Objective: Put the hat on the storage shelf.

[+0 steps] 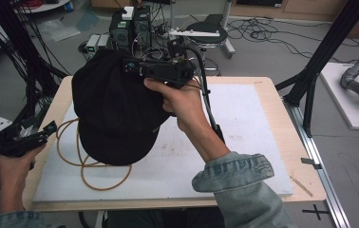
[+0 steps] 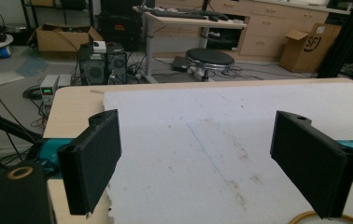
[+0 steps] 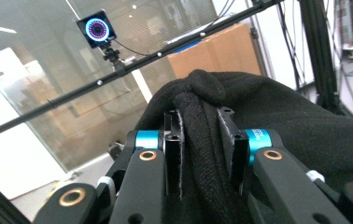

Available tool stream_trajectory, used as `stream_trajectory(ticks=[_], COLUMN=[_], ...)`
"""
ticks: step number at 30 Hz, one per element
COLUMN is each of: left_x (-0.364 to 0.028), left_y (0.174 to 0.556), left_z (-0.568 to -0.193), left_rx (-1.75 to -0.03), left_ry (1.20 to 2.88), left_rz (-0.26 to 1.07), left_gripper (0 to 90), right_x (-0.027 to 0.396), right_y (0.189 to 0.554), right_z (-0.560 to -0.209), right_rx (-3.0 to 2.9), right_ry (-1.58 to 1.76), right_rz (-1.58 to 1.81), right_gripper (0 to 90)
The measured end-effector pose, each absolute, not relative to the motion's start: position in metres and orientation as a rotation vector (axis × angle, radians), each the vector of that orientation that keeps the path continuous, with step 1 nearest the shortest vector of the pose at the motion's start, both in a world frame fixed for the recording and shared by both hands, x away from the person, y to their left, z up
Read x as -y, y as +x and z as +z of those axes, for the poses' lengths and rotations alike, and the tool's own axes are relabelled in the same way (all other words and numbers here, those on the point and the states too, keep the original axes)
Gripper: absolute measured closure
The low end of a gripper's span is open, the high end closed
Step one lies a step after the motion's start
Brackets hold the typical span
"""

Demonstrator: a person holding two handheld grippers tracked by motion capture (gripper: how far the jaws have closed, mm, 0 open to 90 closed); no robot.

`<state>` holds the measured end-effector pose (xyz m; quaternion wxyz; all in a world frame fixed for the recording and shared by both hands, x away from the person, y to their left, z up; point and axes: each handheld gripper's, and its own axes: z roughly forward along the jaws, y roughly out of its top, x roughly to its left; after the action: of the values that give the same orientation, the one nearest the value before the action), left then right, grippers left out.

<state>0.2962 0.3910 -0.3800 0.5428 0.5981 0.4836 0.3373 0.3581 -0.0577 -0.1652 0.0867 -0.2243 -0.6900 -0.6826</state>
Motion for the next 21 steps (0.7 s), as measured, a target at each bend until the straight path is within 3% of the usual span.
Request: stream_trajectory(ticks=[10, 21], left_x=[-0.391, -0.392], left_y=[0.297, 0.297], left_z=[-0.381, -0.382], left_rx=[-1.152, -1.159], left_ry=[1.415, 1.418], left_rz=[0.796, 0.803], left_gripper=[16.8, 16.8], right_x=[0.059, 0.02], right_y=[0.357, 0.366], right_z=[-0.159, -0.187], right_rx=[1.965, 2.024], right_ry=[-0.627, -0.671], right_rz=[-2.051, -1.917], right_gripper=[76.3, 74.6])
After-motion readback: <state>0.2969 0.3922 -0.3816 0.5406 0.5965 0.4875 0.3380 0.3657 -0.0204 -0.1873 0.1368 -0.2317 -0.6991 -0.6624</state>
